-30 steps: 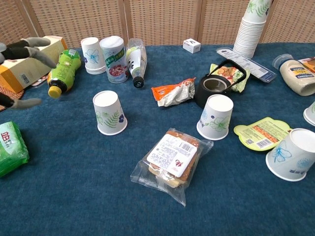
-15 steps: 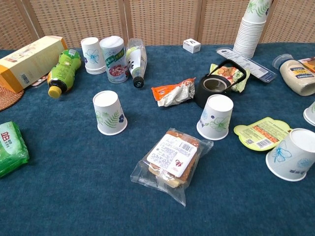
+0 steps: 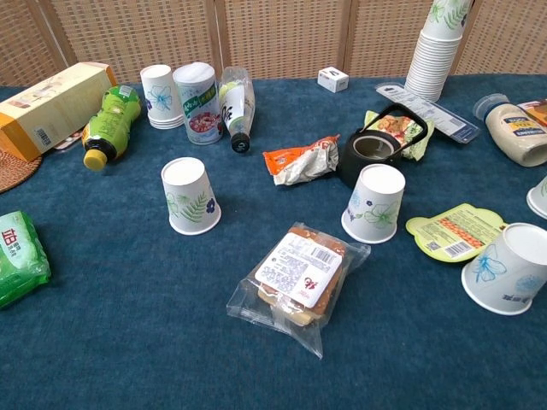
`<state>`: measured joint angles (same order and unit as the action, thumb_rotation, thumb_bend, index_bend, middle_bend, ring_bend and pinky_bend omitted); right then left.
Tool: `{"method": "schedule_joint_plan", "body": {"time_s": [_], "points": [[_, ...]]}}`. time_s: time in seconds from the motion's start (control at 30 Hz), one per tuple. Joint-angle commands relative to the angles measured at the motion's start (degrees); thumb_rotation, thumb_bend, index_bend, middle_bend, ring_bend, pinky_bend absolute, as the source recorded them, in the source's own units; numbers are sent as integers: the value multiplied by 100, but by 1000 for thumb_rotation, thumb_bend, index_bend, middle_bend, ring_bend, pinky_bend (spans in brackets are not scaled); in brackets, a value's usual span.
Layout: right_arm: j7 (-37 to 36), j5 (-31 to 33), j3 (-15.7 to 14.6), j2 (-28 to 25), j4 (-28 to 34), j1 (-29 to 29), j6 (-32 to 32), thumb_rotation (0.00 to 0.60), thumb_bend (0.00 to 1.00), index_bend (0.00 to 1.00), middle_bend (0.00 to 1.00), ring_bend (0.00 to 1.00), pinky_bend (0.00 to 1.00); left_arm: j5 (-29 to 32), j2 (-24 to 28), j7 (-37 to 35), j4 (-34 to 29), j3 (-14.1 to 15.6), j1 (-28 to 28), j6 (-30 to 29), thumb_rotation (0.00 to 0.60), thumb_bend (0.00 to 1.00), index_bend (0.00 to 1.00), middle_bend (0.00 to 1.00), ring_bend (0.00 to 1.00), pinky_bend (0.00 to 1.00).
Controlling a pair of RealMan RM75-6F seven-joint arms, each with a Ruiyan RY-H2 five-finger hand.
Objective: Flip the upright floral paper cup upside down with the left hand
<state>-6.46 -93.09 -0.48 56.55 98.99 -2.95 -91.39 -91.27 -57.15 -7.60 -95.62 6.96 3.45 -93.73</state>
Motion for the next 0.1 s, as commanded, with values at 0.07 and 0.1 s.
{"method": "schedule_joint_plan", "body": {"time_s": [0.07, 0.1], "points": [[59, -19, -12, 26, -10, 18, 36, 600, 21, 0, 0, 0, 0, -94, 59, 49, -60, 3, -63, -14, 600, 327, 215, 0, 0, 0], [78, -26, -18, 35, -17, 18, 40, 600, 21, 0, 0, 0, 0, -110, 65, 62, -69, -3, -72, -12, 600, 327, 215, 0, 0, 0]]}}
